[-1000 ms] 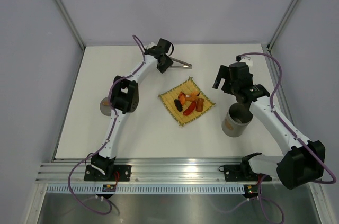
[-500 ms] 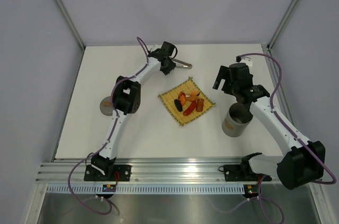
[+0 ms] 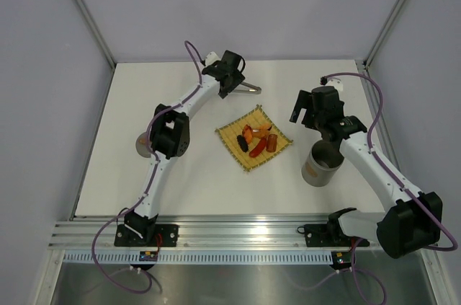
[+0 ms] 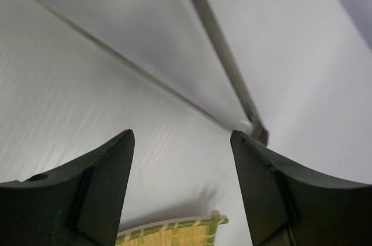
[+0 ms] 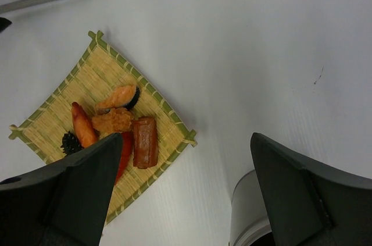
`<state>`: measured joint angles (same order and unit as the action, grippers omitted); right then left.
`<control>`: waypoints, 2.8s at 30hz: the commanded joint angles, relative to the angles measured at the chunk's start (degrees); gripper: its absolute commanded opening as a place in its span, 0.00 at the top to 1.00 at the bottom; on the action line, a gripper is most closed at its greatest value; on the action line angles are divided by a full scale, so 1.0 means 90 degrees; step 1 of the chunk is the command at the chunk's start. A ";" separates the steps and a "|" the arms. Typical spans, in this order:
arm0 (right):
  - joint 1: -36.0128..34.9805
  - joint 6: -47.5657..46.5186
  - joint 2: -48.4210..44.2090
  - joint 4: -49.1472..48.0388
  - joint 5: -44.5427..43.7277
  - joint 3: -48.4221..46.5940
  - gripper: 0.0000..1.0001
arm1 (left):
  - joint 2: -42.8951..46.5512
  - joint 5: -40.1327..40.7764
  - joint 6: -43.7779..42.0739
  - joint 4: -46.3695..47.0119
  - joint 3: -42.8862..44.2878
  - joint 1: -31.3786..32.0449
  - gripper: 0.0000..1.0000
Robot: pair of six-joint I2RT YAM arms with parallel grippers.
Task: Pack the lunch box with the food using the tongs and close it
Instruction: Adjust the clamp at the center of the board.
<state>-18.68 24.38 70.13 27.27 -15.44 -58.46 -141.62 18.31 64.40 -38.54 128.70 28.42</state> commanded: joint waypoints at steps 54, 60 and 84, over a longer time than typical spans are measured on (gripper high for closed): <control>0.0034 -0.0229 0.0362 -0.0257 0.0114 -0.0077 0.01 | -0.0680 -0.0276 0.0471 0.0493 0.0602 -0.0033 1.00; 0.0024 -0.0238 0.0275 -0.0227 0.0027 -0.0087 0.00 | -0.0330 -0.0276 0.0462 0.0932 0.0680 0.0113 1.00; 0.0034 -0.0102 0.0089 -0.0207 -0.0042 0.0001 0.01 | -0.0484 -0.0363 0.0949 0.1226 0.0914 0.0484 1.00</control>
<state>-18.68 22.96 72.42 26.06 -14.41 -58.46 -146.02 15.18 69.95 -31.09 133.43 32.42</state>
